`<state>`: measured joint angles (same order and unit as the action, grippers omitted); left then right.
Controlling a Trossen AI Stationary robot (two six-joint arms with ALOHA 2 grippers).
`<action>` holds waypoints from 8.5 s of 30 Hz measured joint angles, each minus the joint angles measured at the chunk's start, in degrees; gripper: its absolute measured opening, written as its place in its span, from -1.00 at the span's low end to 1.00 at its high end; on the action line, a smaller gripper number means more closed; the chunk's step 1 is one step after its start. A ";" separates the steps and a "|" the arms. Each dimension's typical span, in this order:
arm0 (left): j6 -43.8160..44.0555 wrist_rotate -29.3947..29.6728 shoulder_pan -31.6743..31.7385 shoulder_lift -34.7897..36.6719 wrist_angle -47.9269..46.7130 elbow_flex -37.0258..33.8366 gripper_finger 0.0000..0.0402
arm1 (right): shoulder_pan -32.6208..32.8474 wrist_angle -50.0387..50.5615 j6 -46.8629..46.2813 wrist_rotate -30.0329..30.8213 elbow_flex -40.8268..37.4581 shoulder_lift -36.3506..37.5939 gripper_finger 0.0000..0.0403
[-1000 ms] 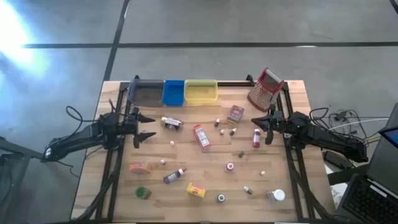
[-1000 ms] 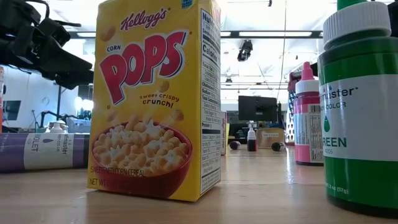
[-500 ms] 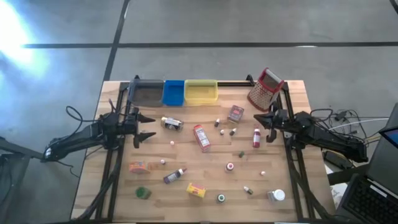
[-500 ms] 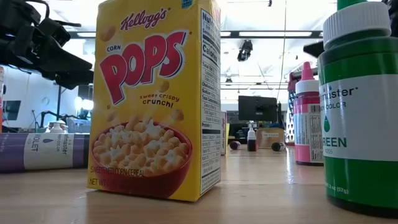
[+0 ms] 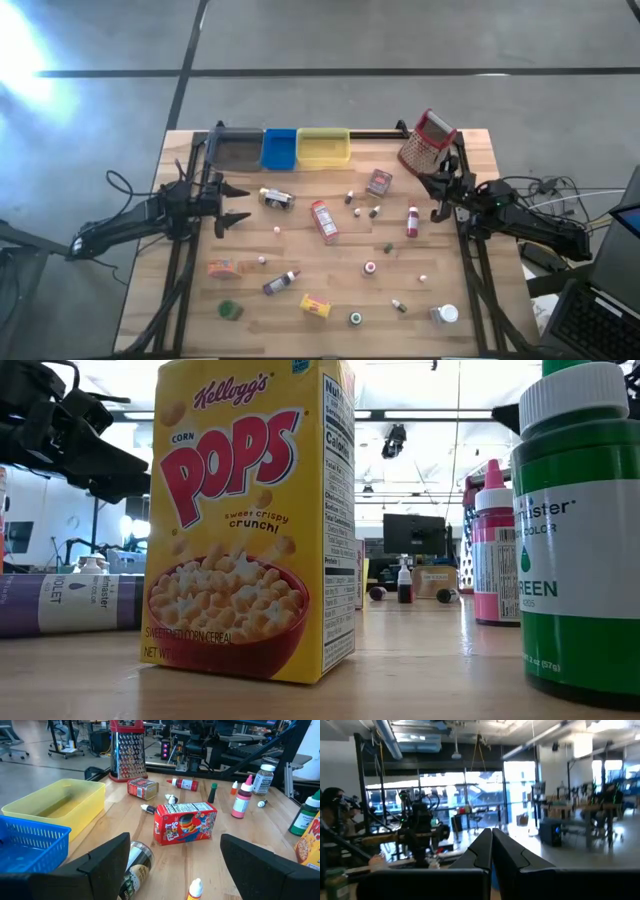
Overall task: Pick & Place Kitchen Items
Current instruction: Put the orange cereal box into the blue bin
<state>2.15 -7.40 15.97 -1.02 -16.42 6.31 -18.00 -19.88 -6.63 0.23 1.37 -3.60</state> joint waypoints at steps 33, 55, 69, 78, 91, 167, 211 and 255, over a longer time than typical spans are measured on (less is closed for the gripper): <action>0.00 -0.01 0.02 0.02 0.01 0.00 0.58 | -0.04 -15.80 5.57 13.00 0.04 -25.82 0.02; 0.00 -0.01 0.02 0.01 0.02 0.00 0.58 | 0.00 -18.54 -4.16 7.98 2.72 -38.12 -0.03; 0.00 -0.02 0.02 0.01 0.02 0.00 0.58 | 0.00 -13.67 -0.20 -0.05 15.58 -50.58 -0.20; 0.00 -0.02 0.02 0.01 0.01 0.00 0.58 | 0.24 13.98 1.08 -2.25 29.05 -50.83 -0.37; 0.00 0.00 0.01 0.01 0.02 0.00 0.58 | 0.22 33.72 4.21 -1.62 32.97 -37.64 -0.77; 17.61 -9.94 -0.50 -0.20 2.44 0.42 0.58 | -0.52 37.97 2.33 -1.77 28.96 -14.62 -0.96; 20.85 1.64 -28.05 -53.10 -59.11 56.28 0.55 | -0.52 38.08 2.25 -1.68 28.96 -2.51 -0.96; 53.24 14.59 -61.40 -71.82 -62.01 55.80 0.55 | -0.52 38.08 2.31 -1.68 28.96 -2.56 -0.96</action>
<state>55.40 7.19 -45.43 -72.83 -78.43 62.11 -18.52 18.20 -4.32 -1.45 30.33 -6.15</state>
